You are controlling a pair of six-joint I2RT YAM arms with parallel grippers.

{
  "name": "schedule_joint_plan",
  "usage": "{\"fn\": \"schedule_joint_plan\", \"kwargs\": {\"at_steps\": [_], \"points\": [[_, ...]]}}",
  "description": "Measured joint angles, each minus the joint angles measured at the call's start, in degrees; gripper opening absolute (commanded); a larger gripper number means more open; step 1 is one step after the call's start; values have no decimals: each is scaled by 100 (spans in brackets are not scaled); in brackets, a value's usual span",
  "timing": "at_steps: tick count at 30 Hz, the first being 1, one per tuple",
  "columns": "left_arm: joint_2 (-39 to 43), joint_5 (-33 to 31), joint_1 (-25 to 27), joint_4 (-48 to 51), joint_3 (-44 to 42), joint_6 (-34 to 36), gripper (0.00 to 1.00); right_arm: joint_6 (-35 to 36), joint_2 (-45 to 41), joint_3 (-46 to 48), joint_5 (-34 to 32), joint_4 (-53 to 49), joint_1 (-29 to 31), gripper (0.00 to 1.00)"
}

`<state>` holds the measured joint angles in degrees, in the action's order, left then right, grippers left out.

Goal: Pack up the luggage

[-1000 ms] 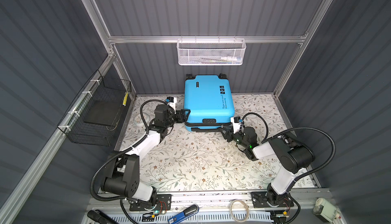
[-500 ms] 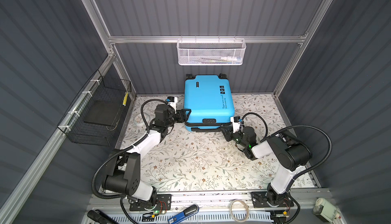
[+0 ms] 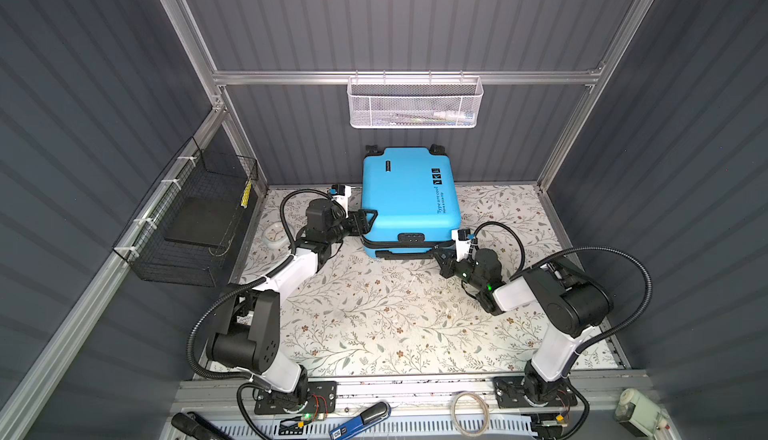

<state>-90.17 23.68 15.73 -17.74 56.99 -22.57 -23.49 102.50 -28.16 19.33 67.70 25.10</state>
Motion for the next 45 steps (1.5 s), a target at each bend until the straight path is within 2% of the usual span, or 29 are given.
{"fn": "schedule_joint_plan", "kwargs": {"at_steps": [9, 17, 28, 45], "points": [[-105, 17, 76, -160, 20, -11, 72, 173, -175, -140, -820, -505, 549, 0], [-114, -201, 334, -638, -188, -168, 71, 225, -175, -396, -1237, -890, 1014, 0], [-96, -503, 1169, -1261, -544, -472, 70, 494, -232, -643, -1738, -1346, 1838, 0], [221, -1685, 1974, -1777, -1075, -855, 69, 682, -280, -935, -2389, -1858, 2415, 0]]}}
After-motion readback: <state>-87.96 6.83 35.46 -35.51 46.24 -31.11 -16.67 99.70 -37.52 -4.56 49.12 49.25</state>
